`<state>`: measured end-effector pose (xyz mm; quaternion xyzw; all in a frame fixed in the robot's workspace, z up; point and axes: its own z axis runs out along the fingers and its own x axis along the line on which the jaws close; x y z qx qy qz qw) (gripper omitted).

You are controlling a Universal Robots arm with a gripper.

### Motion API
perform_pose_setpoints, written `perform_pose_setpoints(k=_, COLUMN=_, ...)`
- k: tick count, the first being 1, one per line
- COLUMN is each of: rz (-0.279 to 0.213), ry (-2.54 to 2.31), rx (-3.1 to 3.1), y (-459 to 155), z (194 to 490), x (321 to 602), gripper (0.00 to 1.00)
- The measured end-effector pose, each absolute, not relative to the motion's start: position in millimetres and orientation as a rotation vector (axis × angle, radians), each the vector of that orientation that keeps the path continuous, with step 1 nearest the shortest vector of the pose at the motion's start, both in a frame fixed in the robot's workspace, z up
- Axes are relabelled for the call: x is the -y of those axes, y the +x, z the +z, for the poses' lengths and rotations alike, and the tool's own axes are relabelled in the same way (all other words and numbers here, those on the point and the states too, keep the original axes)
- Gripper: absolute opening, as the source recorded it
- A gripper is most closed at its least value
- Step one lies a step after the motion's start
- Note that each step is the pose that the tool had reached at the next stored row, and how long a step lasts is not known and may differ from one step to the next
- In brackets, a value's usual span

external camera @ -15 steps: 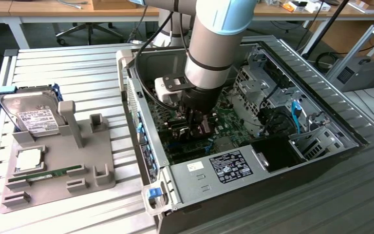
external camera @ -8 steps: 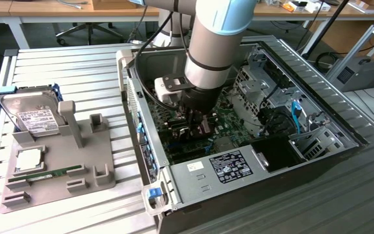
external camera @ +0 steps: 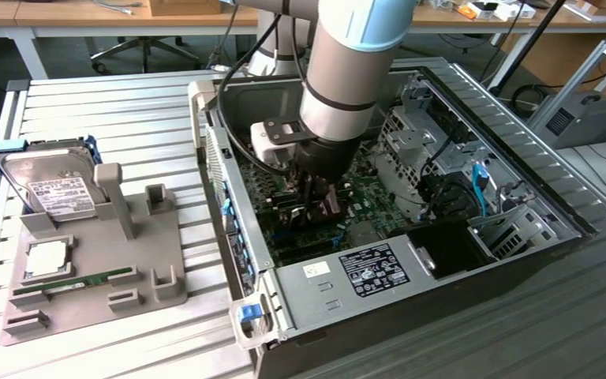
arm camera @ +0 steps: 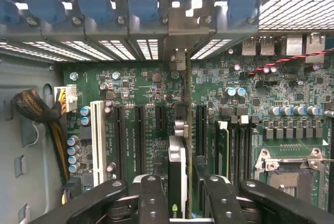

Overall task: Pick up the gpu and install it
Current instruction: 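Insert the gpu into the slot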

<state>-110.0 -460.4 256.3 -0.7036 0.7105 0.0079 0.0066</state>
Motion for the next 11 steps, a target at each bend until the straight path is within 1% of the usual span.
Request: perform_pose_setpoints(k=11, rz=0.023, ry=-2.201, rx=-2.223, y=-110, z=304, x=459, gripper=0.35)
